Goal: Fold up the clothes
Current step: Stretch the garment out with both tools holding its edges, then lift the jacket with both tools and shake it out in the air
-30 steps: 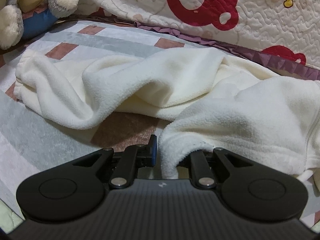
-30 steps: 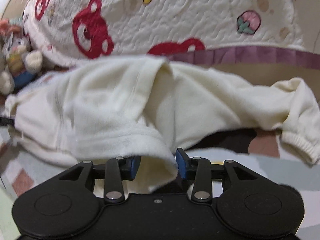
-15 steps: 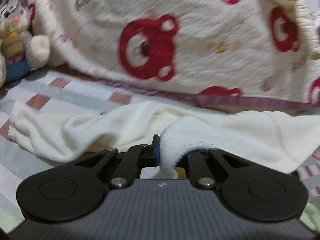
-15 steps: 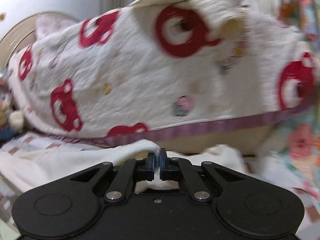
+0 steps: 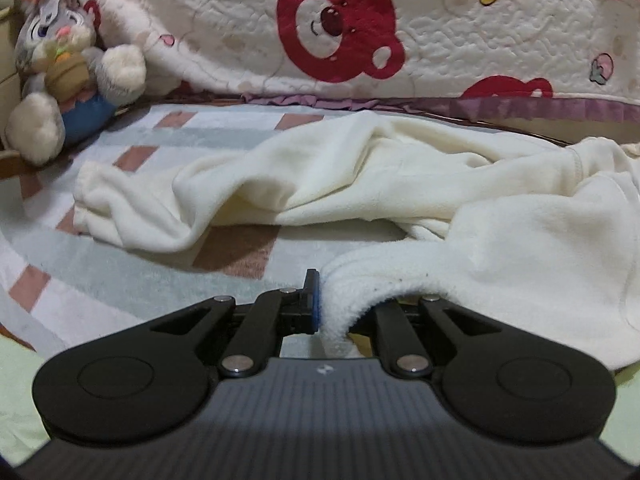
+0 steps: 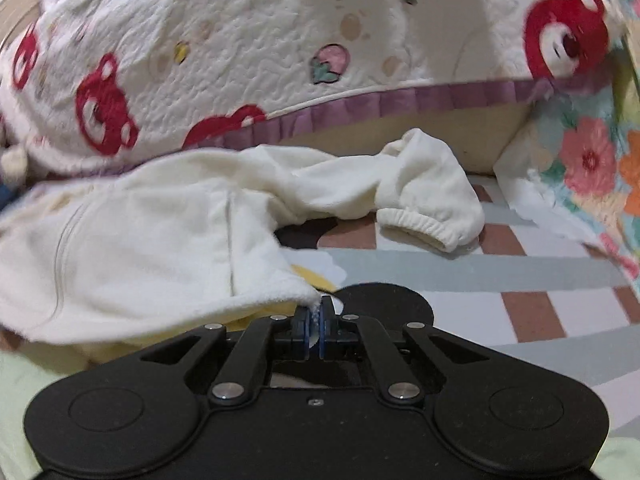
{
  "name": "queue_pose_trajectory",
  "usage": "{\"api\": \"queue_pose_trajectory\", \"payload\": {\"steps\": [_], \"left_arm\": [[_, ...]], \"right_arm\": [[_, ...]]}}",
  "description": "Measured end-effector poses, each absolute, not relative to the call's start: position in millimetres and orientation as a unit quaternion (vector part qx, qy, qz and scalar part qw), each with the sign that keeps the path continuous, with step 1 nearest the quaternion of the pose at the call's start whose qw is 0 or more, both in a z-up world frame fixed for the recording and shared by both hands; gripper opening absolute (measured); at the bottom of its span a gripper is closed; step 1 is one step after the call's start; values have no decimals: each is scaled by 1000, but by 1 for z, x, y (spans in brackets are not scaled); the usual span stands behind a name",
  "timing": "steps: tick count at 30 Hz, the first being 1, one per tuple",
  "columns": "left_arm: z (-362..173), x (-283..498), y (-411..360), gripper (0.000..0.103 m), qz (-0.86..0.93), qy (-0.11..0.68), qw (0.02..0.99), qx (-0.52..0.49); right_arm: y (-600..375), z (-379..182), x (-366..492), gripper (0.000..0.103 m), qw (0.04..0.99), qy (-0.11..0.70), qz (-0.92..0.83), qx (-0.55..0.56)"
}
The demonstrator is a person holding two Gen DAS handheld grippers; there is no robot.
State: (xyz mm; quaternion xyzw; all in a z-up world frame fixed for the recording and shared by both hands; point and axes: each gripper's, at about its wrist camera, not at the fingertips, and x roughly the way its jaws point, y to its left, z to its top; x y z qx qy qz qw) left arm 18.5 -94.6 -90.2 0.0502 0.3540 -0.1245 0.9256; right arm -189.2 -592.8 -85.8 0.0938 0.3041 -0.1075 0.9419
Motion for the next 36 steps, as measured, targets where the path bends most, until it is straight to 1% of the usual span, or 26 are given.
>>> {"api": "queue_pose_trajectory", "payload": {"steps": [1,3,4,7,9,10,12,13,14,15,16,17,18,19,21,22,25,28,30,33,34,36], "left_arm": [[-90,18,-95,7,-124,353,926,53],[-91,17,-95,7,-129,357,924,50],[-93,17,-95,9,-132,362,921,44],[-100,17,-95,10,-129,384,914,17],[-105,17,-97,10,-125,391,911,21],[-106,16,-99,11,-125,392,911,26],[-109,16,-101,13,-127,392,910,32],[-111,17,-103,16,-127,394,910,34],[-113,18,-104,18,-127,396,909,36],[-116,19,-106,18,-126,400,907,37],[-119,20,-107,18,-125,404,905,38],[-121,21,-108,13,-124,409,903,39],[-123,24,-110,4,-126,421,897,48],[-119,25,-112,5,-127,425,894,58],[-103,26,-118,5,-126,421,895,75],[-90,25,-119,5,-126,405,902,78],[-24,31,-109,5,-122,343,930,50],[54,47,-105,5,-111,281,952,45],[118,48,-102,5,-102,222,969,32],[211,18,-95,5,-107,121,987,8],[232,-1,-92,5,-116,98,988,9],[247,-41,-83,5,-140,83,987,15]], "right_arm": [[-595,-87,-189,4,942,303,-102,99],[-597,-92,-188,9,943,301,-89,109],[-598,-96,-188,12,943,301,-82,115],[-598,-109,-187,12,942,305,-68,126],[-595,-116,-184,12,940,316,-61,117],[-594,-119,-184,15,939,320,-59,107],[-589,-125,-183,25,939,328,-55,83],[-588,-127,-183,34,940,327,-57,72],[-587,-129,-183,41,942,325,-59,62],[-588,-132,-182,41,943,322,-62,59],[-591,-134,-180,41,945,316,-59,66],[-594,-137,-177,38,946,310,-55,75],[-597,-139,-174,27,947,305,-50,85],[-601,-140,-169,8,948,301,-46,92],[-613,-126,-159,8,952,277,-49,118],[-619,-117,-154,8,954,264,-51,132],[-635,-62,-143,7,965,216,-46,140],[-639,16,-126,6,980,169,-26,106],[-637,80,-112,6,989,128,-12,73],[-631,109,-160,6,993,98,-4,71],[-629,116,-178,6,993,90,-2,72],[-625,131,-214,6,995,73,4,74]]}}
